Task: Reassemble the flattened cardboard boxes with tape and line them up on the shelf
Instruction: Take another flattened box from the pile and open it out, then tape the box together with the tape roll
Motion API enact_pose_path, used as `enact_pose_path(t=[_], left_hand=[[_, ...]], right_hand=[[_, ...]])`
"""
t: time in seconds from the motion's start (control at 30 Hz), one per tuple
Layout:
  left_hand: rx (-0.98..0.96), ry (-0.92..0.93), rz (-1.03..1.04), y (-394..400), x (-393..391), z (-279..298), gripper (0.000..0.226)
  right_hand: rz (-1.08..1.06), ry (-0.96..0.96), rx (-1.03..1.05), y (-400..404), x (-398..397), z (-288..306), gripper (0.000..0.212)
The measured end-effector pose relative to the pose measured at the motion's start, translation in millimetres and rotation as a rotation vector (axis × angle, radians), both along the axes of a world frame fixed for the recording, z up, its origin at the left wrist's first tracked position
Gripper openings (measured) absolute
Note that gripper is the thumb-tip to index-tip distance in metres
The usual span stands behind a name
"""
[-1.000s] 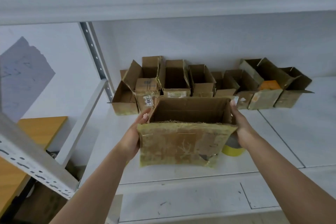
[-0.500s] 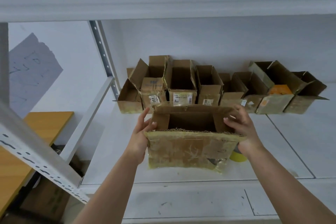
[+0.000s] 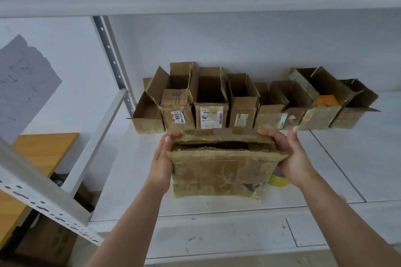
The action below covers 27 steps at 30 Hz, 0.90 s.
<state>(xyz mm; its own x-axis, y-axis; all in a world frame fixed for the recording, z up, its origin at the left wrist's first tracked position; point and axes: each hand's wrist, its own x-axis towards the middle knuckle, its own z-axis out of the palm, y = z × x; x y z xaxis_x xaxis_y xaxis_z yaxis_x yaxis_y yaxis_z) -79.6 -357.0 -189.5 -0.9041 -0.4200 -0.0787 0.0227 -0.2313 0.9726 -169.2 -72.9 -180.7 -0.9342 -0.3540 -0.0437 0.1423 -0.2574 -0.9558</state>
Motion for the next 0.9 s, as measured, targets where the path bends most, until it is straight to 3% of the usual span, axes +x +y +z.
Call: enact_pose_path(t=[0.13,0.2,0.37,0.53,0.6,0.7,0.83,0.9], left_hand=[[-0.075,0.005,0.042,2.9,-1.0,-0.8,0.047],[-0.102,0.017,0.052,2.6,0.3,-0.2,0.047],[-0.112,-0.017,0.013,-0.7,2.6,2.8,0.054],[-0.042,-0.046,-0.112,-6.9,7.2,11.1,0.082],[-0.114,-0.036,-0.152,-6.8,8.5,12.7,0.07],[-0.178,-0.032,-0.121,-4.6,5.0,10.3,0.033],[-0.095,-0.02,-0.08,-2.9,0.6,7.5,0.026],[-0.074,-0.016,-0.074,-3.4,0.4,6.7,0.025]], right_hand=[[0.215,0.001,0.183,16.7,3.9,11.3,0.104],[0.224,0.043,0.274,17.1,2.4,13.8,0.113],[-0.025,0.107,0.353,7.9,-1.7,18.2,0.077],[-0.291,0.194,0.483,-7.5,-7.1,11.1,0.043],[-0.318,0.219,0.492,-10.8,-9.0,6.5,0.034],[-0.291,0.228,0.516,-10.9,-12.4,4.7,0.027],[-0.297,0.271,0.486,-0.3,-11.5,-0.9,0.049],[-0.403,0.225,0.415,6.1,-14.2,-7.4,0.035]])
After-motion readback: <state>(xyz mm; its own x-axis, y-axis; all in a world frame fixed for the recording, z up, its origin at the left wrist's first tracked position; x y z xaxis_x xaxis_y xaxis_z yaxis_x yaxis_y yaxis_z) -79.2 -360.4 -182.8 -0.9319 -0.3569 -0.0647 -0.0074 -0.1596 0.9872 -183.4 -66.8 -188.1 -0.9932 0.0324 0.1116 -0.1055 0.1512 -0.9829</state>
